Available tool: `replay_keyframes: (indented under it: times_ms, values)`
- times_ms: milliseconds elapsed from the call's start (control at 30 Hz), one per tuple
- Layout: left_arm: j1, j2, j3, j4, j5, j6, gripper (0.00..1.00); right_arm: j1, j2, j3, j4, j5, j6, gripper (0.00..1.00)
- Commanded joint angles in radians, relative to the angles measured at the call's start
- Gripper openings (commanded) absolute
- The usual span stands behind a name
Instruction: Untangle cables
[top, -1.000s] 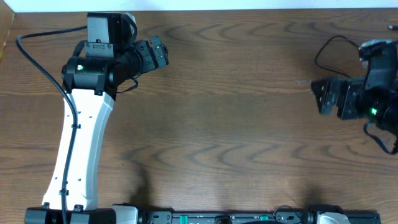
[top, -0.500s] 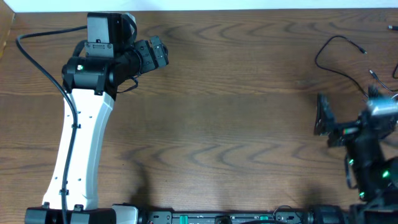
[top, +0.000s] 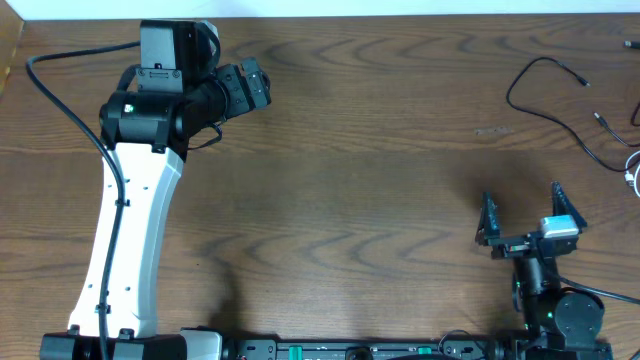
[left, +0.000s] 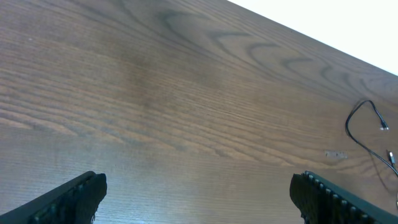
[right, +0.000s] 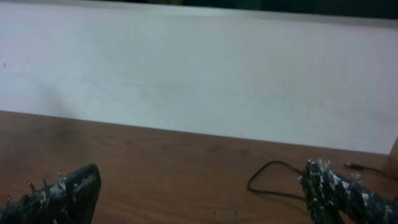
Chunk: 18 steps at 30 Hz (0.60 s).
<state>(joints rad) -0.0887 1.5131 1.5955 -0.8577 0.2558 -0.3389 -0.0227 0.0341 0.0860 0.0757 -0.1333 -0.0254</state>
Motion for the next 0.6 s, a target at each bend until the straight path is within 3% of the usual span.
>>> replay_keyframes:
  times_ms: [0, 133, 267, 567]
  values:
    - [0.003, 0.002, 0.012, -0.002, -0.007, 0.013, 0.99, 0.005, -0.029, -0.046, 0.018, 0.011, 0.021, 0.99]
    - [0.003, 0.002, 0.012, -0.002, -0.007, 0.013, 0.98, 0.005, -0.029, -0.082, 0.012, 0.012, 0.02, 0.99]
    - [0.003, 0.002, 0.012, -0.002, -0.007, 0.013, 0.99, 0.004, -0.029, -0.08, -0.141, 0.015, 0.021, 0.99]
    - [0.003, 0.002, 0.012, -0.002, -0.007, 0.013, 0.99, 0.004, -0.027, -0.08, -0.142, 0.015, 0.021, 0.99]
